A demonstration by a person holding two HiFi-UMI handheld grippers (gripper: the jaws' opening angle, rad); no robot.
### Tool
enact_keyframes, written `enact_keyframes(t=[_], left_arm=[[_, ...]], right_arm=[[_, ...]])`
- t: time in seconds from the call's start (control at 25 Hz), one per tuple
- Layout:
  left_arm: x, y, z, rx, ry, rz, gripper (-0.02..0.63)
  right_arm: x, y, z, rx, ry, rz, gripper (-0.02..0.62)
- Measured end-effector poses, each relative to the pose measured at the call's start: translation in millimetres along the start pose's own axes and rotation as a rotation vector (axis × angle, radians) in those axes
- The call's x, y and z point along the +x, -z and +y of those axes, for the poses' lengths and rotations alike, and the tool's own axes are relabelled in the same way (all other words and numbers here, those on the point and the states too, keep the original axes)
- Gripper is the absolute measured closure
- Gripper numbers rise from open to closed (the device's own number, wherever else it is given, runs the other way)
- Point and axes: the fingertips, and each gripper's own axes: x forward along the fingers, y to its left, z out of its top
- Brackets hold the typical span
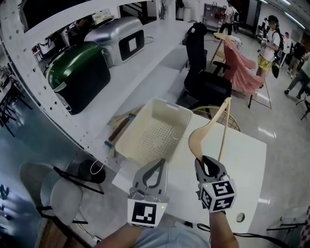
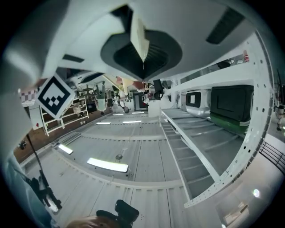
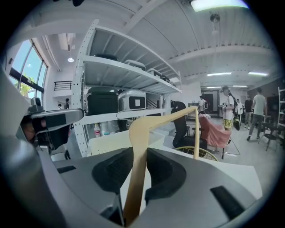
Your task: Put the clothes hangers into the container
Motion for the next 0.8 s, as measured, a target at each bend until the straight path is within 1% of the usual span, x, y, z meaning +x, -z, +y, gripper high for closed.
enact_keyframes(t=[0.24, 0.44, 0.6, 0.8], left_arm=[[13, 3, 54, -0.008, 0.113, -0.003, 0.595], [15, 10, 85, -0.011, 0.180, -0.003, 0.594], [16, 16, 93, -0.024, 0.225, 0.000, 0.594], [18, 20, 92, -0.029, 0.255, 0.005, 0.594]], right_arm=[[36, -22, 34, 0.023, 0.086, -0.011, 0.492], [52, -25, 53, 0.039, 0.151, -0.006, 0.494], [54, -26, 63, 0.042, 0.189, -0.005, 0.492], [48, -26, 63, 0.048, 0.223, -0.007, 0.493]])
